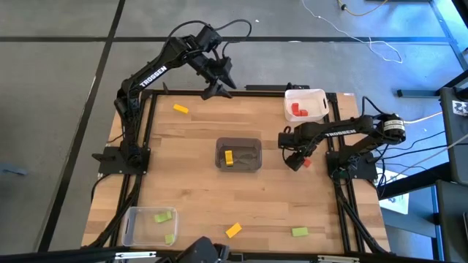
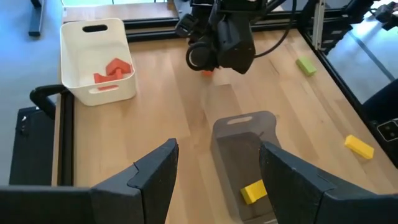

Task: Sort & place blocks by color
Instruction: Put the orange block into the white bin

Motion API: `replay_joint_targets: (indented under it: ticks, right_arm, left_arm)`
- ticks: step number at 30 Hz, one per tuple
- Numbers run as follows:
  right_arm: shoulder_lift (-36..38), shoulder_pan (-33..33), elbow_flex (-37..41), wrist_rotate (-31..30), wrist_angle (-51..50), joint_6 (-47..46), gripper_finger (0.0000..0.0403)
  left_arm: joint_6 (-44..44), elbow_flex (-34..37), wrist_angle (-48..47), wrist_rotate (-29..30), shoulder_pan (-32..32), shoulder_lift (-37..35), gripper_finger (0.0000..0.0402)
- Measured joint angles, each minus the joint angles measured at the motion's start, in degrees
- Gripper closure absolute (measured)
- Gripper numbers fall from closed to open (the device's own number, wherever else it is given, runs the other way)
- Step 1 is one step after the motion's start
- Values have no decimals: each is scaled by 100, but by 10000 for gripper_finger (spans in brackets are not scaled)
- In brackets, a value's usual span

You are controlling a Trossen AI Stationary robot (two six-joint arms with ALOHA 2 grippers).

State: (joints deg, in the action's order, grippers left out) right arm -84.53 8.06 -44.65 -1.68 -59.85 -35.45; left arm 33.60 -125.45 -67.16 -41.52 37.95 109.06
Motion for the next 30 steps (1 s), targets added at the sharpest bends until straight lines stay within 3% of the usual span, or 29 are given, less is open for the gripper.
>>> replay_joint_targets:
  ticks: [15,30]
  right_arm:
    - [-11,6,28,183,189,312,208]
    - [17,8,835,473,1063,293,209]
  left_arm:
    - [-36,0,-47,-7,-26,0,188]
    - [-38,0,-150,0,-26,0,188]
